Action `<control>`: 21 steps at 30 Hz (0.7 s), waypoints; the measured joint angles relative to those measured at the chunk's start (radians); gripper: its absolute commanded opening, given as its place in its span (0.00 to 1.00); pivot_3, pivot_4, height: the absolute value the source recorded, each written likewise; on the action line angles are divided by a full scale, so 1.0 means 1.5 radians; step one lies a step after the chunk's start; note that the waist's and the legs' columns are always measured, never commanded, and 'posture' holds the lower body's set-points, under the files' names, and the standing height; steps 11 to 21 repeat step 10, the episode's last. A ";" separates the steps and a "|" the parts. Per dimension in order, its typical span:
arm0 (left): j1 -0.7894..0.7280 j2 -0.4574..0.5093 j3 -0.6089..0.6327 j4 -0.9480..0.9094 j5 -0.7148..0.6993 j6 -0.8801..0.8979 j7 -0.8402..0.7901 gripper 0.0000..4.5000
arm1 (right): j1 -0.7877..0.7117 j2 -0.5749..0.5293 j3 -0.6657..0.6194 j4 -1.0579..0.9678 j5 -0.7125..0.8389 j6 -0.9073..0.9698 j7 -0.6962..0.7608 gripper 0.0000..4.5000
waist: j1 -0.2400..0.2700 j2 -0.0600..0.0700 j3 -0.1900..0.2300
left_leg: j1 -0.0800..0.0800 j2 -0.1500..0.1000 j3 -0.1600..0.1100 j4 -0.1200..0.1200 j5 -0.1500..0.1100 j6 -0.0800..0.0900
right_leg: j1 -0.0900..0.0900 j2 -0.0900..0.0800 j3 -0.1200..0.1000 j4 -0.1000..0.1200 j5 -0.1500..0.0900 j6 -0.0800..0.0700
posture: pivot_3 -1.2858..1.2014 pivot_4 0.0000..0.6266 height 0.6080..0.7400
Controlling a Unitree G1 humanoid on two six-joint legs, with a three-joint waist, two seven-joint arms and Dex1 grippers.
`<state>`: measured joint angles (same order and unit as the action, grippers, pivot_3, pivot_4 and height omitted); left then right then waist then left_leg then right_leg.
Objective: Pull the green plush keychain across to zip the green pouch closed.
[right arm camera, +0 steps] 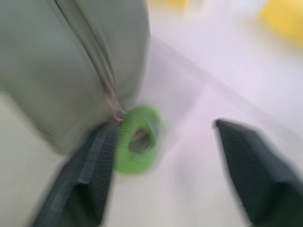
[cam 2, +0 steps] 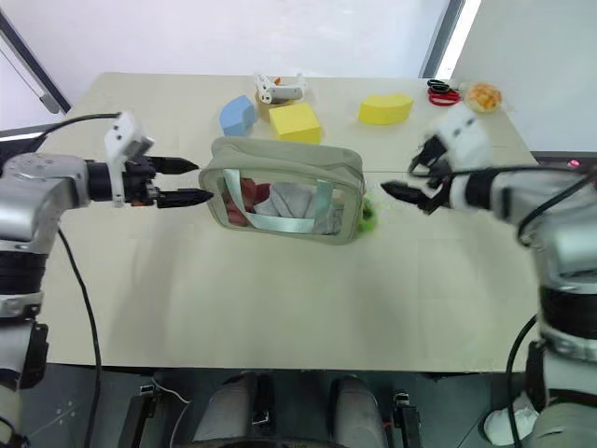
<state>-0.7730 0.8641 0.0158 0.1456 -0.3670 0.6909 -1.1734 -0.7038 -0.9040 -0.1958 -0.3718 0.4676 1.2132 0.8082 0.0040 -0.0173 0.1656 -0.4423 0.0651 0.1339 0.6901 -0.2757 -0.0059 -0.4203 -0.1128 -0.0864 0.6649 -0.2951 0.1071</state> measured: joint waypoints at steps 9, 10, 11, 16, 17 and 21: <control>-0.030 0.092 0.055 0.024 -0.066 0.075 -0.058 1.00 | -0.061 0.008 -0.013 -0.103 0.185 0.173 0.019 1.00 | 0.006 0.000 0.000 | 0.000 0.000 0.000 0.000 0.000 0.000 | 0.000 0.000 0.000 0.000 0.000 0.000 | 0.52 0.24 1.00; -0.027 0.092 0.058 0.023 -0.067 0.073 -0.058 1.00 | -0.060 0.008 -0.013 -0.110 0.194 0.178 0.012 1.00 | 0.006 0.000 0.000 | 0.000 0.000 0.000 0.000 0.000 0.000 | 0.000 0.000 0.000 0.000 0.000 0.000 | 0.52 0.24 1.00; -0.027 0.092 0.058 0.023 -0.067 0.073 -0.058 1.00 | -0.060 0.008 -0.013 -0.110 0.194 0.178 0.012 1.00 | 0.006 0.000 0.000 | 0.000 0.000 0.000 0.000 0.000 0.000 | 0.000 0.000 0.000 0.000 0.000 0.000 | 0.52 0.24 1.00; -0.027 0.092 0.058 0.023 -0.067 0.073 -0.058 1.00 | -0.060 0.008 -0.013 -0.110 0.194 0.178 0.012 1.00 | 0.006 0.000 0.000 | 0.000 0.000 0.000 0.000 0.000 0.000 | 0.000 0.000 0.000 0.000 0.000 0.000 | 0.52 0.24 1.00; -0.027 0.092 0.058 0.023 -0.067 0.073 -0.058 1.00 | -0.060 0.008 -0.013 -0.110 0.194 0.178 0.012 1.00 | 0.006 0.000 0.000 | 0.000 0.000 0.000 0.000 0.000 0.000 | 0.000 0.000 0.000 0.000 0.000 0.000 | 0.52 0.24 1.00; -0.027 0.092 0.058 0.023 -0.067 0.073 -0.058 1.00 | -0.060 0.008 -0.013 -0.110 0.194 0.178 0.012 1.00 | 0.006 0.000 0.000 | 0.000 0.000 0.000 0.000 0.000 0.000 | 0.000 0.000 0.000 0.000 0.000 0.000 | 0.52 0.24 1.00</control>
